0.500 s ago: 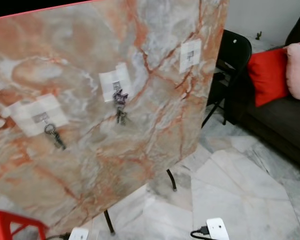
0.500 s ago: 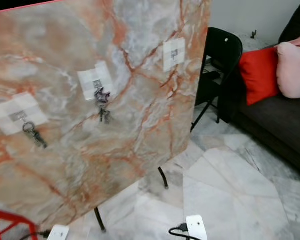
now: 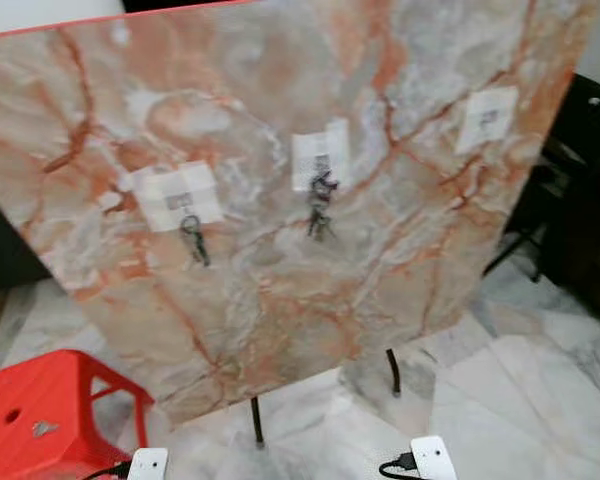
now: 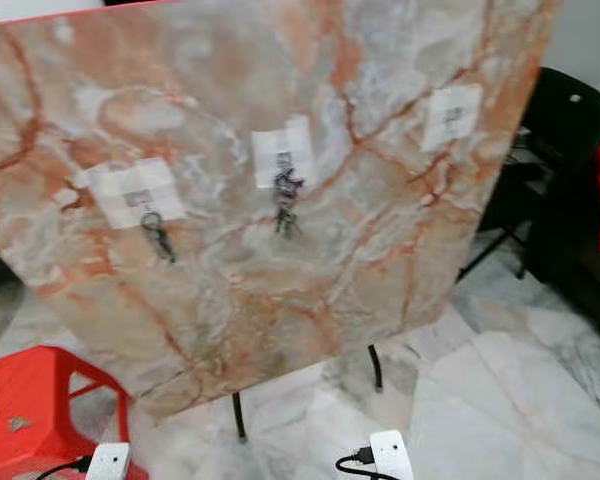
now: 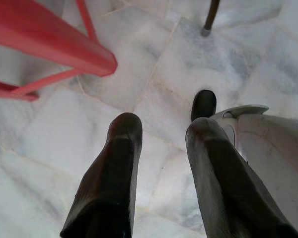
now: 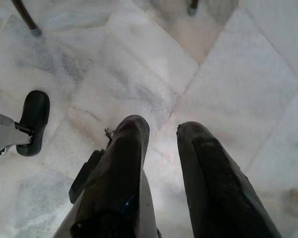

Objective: Hang keys on a hook

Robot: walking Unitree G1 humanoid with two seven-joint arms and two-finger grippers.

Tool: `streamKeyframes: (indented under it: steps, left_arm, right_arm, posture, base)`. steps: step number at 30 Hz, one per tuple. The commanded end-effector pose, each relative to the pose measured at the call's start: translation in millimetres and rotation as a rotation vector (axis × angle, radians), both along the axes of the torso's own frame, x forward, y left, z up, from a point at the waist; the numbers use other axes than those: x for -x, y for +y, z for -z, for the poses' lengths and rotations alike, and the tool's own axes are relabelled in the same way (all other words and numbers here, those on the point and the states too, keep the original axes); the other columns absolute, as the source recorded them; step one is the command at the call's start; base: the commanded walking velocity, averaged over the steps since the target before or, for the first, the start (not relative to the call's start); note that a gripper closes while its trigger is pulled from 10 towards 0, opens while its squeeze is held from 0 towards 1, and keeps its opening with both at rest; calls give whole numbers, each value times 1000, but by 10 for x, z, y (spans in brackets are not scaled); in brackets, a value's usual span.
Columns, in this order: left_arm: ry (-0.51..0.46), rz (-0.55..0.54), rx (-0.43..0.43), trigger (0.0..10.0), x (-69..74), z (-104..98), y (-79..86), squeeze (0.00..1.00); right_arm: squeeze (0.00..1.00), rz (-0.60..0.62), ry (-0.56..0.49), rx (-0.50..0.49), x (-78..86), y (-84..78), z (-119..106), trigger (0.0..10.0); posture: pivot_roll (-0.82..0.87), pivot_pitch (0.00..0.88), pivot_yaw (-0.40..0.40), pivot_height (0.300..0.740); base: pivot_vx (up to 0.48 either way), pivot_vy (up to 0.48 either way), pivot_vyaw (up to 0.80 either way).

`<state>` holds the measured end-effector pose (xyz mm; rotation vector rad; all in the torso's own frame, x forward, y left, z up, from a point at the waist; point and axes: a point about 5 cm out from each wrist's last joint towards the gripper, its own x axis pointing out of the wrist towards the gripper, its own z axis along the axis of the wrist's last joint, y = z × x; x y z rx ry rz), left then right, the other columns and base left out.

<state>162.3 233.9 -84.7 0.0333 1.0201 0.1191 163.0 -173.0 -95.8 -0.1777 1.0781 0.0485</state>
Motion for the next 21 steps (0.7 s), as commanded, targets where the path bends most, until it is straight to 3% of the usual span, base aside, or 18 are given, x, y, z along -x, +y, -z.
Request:
streamKeyframes:
  steps: [1,21]
  left_arm:
    - [-1,-27,19,10000,25,15,-12,0]
    - [7,-43,40,10000,72,45,-57,0]
  right_arm:
    - [0,-5,4,1,4,11,3,10000]
    - [0,-13,13,1,37,16,17,10000]
  posture:
    - [-5,0,18,740]
    - [-4,0,17,740]
  base:
    - [0,0,800]
    - [0,0,800]
